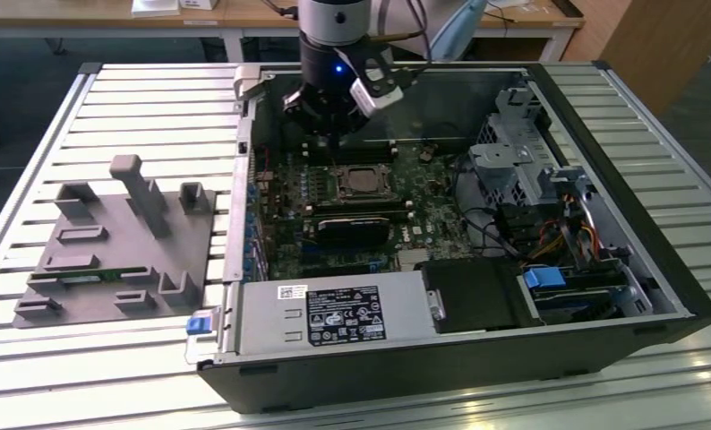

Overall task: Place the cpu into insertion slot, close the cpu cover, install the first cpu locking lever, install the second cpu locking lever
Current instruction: 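Install the first cpu locking lever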

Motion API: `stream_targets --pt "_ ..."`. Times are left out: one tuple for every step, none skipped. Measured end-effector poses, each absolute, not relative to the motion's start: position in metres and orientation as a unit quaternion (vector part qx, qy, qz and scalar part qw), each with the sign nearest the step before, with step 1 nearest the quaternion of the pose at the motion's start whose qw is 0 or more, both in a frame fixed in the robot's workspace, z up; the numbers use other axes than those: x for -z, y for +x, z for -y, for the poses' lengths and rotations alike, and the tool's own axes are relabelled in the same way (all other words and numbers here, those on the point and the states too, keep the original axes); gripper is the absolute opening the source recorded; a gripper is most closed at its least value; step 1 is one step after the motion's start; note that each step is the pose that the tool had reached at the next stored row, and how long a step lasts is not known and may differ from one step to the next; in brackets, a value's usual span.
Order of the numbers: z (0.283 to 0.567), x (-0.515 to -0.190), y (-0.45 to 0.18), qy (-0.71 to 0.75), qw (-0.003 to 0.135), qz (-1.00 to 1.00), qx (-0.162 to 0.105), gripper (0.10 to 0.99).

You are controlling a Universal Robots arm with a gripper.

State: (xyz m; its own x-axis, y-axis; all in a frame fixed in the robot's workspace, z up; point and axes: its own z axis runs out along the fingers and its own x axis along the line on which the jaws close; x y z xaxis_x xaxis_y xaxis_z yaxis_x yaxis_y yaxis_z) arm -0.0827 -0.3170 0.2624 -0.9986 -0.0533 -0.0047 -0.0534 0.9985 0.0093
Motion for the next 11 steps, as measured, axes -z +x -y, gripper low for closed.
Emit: stream_targets --pt "0.317 -0.262 -0.084 -0.027 0.002 -1.0 -0.005 0.106" --pt "0.317 -0.262 -0.085 -0.027 0.002 -1.0 -0.005 0.106" --pt "0.317 -0.262 -0.086 -0.027 0.002 -1.0 -0.005 0.106" --pt "0.317 -0.262 -0.088 -0.027 0.002 -1.0 -0.005 0.106" --pt "0.317 -0.262 -0.089 -0.027 0.002 -1.0 -0.005 0.106" --pt "0.317 -0.262 -0.091 -0.027 0.002 -1.0 -0.005 0.106" --pt "0.317 -0.262 -0.092 -0.027 0.002 -1.0 -0.005 0.106" --pt "0.317 -0.262 -0.094 -0.027 0.002 -1.0 -0.005 0.106" --pt "0.317 -0.262 -0.095 -0.027 0.002 -1.0 -0.005 0.106" --pt "0.316 -0.262 -0.096 -0.027 0.002 -1.0 -0.005 0.106" --pt "0.316 -0.262 -0.097 -0.027 0.002 -1.0 -0.005 0.106"
